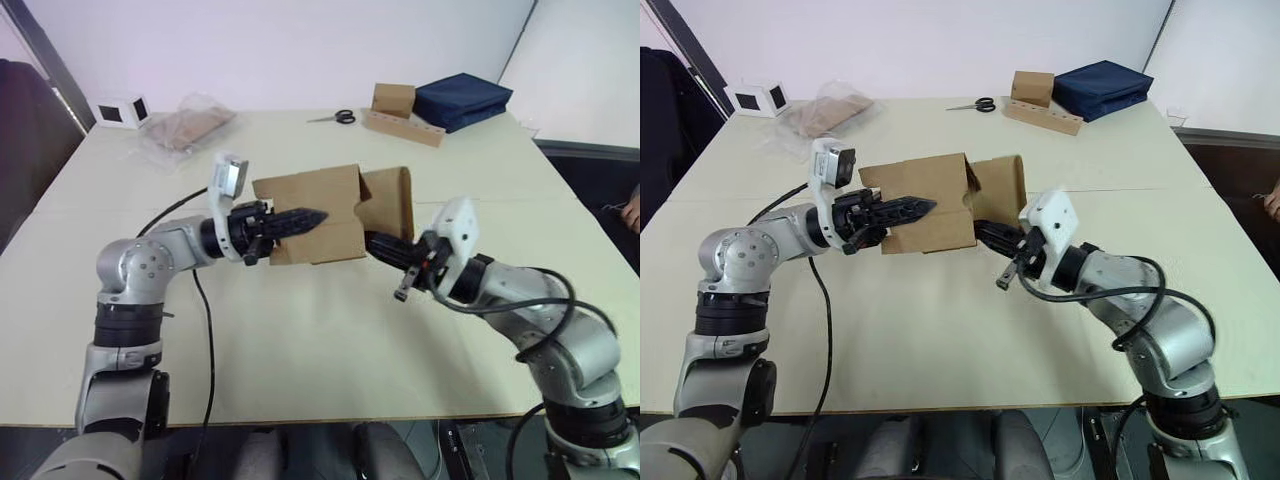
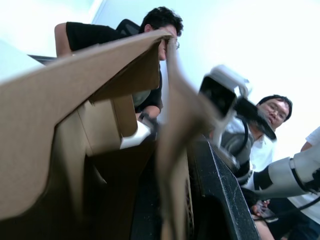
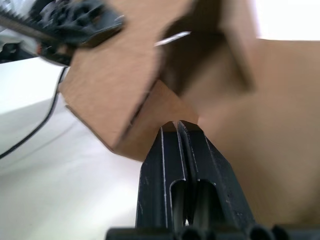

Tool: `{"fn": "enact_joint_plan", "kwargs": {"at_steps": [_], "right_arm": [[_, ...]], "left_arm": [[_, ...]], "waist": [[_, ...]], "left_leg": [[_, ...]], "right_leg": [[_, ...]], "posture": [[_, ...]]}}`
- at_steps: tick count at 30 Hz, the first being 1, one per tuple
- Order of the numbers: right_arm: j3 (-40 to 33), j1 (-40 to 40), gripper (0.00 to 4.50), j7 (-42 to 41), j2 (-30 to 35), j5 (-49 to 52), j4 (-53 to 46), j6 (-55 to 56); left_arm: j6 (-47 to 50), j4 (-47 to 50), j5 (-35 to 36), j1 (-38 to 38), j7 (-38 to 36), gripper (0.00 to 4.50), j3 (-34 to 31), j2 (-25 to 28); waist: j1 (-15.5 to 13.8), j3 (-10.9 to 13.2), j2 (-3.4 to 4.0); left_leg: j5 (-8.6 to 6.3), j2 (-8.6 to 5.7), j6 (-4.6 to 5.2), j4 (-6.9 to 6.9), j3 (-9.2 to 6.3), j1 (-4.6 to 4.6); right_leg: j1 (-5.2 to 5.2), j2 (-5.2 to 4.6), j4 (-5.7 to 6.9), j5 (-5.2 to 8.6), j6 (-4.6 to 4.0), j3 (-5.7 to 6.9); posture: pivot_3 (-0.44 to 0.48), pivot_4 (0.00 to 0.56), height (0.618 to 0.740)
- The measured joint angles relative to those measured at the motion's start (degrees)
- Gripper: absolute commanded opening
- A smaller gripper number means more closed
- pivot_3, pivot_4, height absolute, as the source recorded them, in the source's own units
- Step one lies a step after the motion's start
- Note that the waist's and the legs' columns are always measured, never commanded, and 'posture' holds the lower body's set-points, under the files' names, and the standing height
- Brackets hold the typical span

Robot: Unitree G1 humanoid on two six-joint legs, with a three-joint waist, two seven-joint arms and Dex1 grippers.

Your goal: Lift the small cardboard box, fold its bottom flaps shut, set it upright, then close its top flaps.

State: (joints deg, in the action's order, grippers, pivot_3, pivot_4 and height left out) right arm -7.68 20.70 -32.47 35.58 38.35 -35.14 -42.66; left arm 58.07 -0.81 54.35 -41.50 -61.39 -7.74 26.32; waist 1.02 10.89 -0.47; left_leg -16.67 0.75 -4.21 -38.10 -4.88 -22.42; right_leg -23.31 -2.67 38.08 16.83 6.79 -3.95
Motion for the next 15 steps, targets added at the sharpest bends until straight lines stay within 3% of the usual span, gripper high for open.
{"fn": "enact_joint_plan", "kwargs": {"at_steps": [6,15], "right_arm": [[-6.39,3.32,0.0,1.72,1.73,4.17,0.96,-0.96],[-0.63,6.52,0.0,2.67,-0.97,2.3,4.02,0.93]], "left_arm": [[0.12,0.07,1.19,-0.11,-0.01,0.09,0.01,0.64],[0.11,0.53,1.41,-0.19,0.43,0.09,0.04,0.48]], "waist": [[0.21,0.0,0.01],[0.17,0.0,0.01]], "left_leg": [[0.0,0.02,0.01,0.03,-0.01,0.02],[0.0,0.01,0.0,0.03,0.01,0.02]], "right_leg": [[-0.01,0.03,0.01,0.0,0.0,0.0],[-0.01,0.02,0.01,0.0,0.0,-0.01]], "posture": [[0.0,0.15,0.74],[0.0,0.15,0.74]]}}
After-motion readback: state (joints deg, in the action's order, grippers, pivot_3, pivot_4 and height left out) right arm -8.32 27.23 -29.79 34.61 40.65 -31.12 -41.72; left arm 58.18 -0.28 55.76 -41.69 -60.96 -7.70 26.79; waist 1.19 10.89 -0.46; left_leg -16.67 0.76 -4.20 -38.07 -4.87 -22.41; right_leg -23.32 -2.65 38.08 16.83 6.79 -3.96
